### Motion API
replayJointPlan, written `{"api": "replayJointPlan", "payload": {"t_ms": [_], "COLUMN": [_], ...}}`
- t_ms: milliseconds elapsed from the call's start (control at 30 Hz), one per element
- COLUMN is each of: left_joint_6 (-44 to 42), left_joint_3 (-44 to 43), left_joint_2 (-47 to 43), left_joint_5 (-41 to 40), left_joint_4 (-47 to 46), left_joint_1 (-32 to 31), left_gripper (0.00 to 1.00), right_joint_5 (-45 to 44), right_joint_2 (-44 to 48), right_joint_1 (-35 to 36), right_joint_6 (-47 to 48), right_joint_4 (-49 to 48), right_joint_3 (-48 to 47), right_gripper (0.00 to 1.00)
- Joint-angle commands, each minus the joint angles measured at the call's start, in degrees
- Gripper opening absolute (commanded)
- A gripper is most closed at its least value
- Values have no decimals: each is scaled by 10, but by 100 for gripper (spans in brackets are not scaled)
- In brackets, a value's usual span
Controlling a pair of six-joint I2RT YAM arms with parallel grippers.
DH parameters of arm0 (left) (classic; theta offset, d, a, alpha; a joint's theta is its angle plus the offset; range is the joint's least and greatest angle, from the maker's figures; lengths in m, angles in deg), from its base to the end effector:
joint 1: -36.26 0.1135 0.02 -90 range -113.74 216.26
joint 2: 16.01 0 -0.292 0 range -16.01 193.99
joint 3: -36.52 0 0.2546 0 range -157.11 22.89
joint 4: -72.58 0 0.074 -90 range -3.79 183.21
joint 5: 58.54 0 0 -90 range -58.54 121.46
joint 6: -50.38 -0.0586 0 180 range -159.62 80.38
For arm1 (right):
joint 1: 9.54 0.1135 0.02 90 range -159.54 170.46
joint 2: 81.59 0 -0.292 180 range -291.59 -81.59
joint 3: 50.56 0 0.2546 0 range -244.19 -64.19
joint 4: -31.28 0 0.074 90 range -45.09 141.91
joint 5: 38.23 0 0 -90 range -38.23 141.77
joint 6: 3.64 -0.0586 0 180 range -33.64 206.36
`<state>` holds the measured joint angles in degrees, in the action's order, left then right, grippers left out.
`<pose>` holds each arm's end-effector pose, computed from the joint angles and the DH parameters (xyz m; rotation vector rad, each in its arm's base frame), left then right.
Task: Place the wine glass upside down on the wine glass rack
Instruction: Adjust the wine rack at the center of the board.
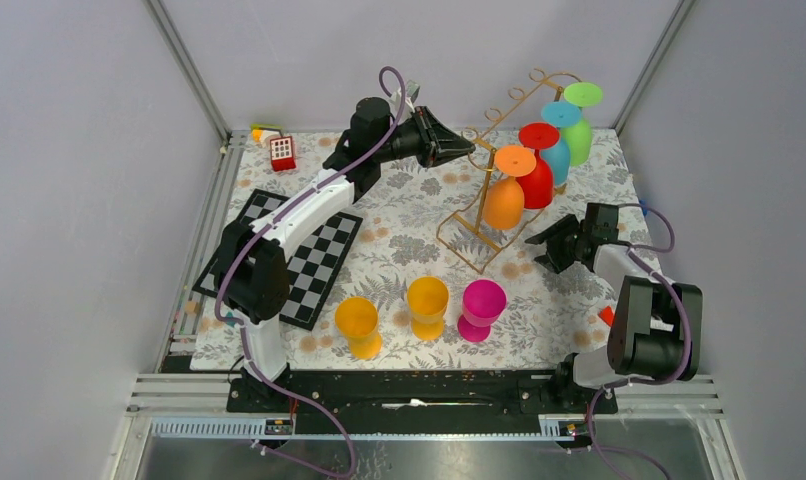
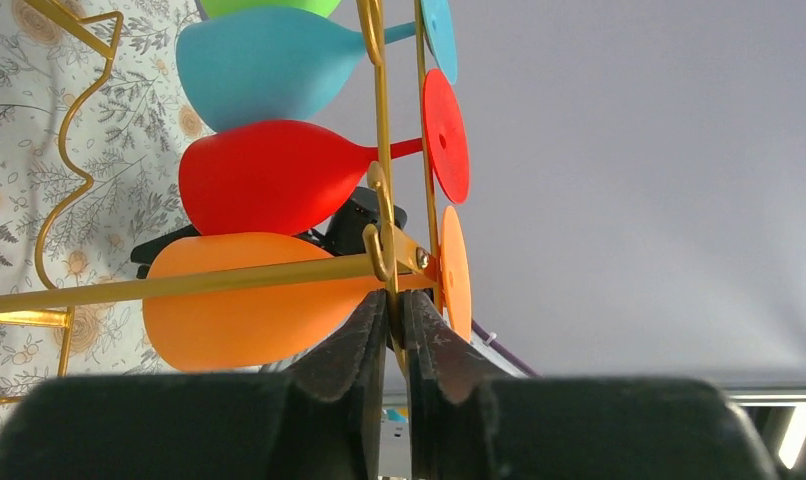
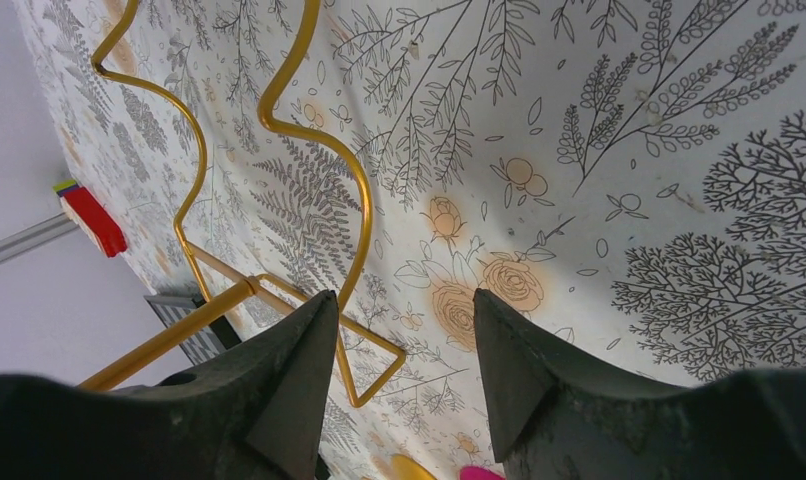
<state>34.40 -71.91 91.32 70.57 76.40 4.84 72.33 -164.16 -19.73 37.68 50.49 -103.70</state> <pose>0.3911 -0.2822 0.3915 -0.0908 2.0094 -1.8554 0.2882 -0.0309 0.1812 1.0696 2.2406 0.7323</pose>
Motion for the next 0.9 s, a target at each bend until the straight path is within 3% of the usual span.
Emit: {"api": "replayJointPlan", "payload": {"t_ms": [0, 67, 467, 667, 867], "left_joint_6": [-4, -3, 31, 40, 42], "left_joint_3": [-2, 0, 19, 32, 33], "left_joint_2": [-25, -28, -41, -52, -63], "left_joint_5": [11, 12, 22, 24, 24], "left_joint_4": [-14, -16, -36, -38, -36], "left_joint_1": [0, -1, -1, -1, -1], "left_gripper": [8, 0, 0, 0, 0], "right_joint_5": [-2, 10, 69, 64, 55], "right_joint_2": [-20, -36, -112, -142, -163], "right_joint_1": [-2, -2, 24, 48, 60], "right_joint_6": [17, 7, -66, -83, -84], "right_joint_4": [7, -7, -131, -145, -127], "right_joint_3": [-28, -30, -28, -42, -68], "right_gripper": [58, 56, 52, 41, 35]}}
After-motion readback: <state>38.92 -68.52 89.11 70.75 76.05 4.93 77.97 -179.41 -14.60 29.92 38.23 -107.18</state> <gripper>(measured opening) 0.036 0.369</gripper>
